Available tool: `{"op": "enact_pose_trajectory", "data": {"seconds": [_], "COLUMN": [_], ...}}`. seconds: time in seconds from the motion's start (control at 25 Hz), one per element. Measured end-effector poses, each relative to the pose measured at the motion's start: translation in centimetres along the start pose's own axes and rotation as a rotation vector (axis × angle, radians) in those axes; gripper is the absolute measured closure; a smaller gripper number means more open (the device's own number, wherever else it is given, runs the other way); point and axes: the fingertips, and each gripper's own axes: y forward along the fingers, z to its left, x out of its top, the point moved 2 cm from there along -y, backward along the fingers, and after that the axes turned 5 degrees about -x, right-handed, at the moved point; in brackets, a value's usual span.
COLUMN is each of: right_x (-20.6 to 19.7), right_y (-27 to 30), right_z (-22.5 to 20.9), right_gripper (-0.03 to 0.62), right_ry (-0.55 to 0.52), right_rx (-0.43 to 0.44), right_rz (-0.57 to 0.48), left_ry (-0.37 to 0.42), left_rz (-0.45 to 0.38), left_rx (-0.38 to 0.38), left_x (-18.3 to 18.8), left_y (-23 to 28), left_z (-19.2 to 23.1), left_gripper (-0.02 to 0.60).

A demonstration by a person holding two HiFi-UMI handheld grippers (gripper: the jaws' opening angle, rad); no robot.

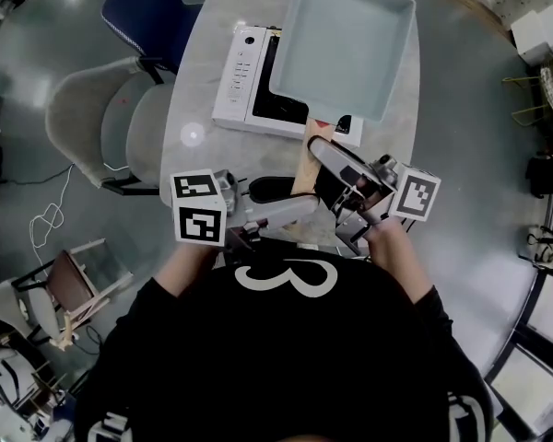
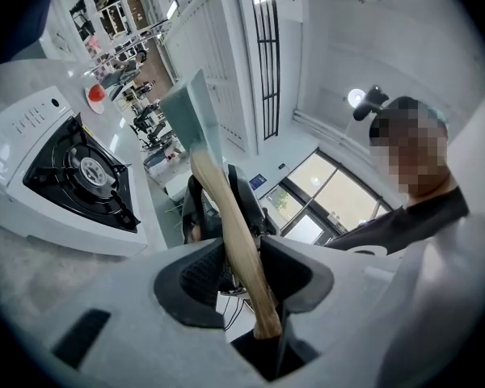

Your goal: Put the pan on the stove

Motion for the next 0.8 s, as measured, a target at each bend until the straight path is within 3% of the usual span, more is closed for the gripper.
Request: {"op": "enact_pose_trajectory", "data": {"seconds": [0.8], "right_x": [-1.3], "right_y": [0.2], "right_z": [-4.1], "right_gripper": [0.448], "right_ry": [0.073], "right_rx": [-0.076], "right_rz": [-0.035], "left_ry": [-0.085], "left_rz": [0.046], "left_rx": [-0.006], "left_x": [-1.5], "left_y": [-1.0], "left_z": [3.2], "left_gripper": [0.431]}}
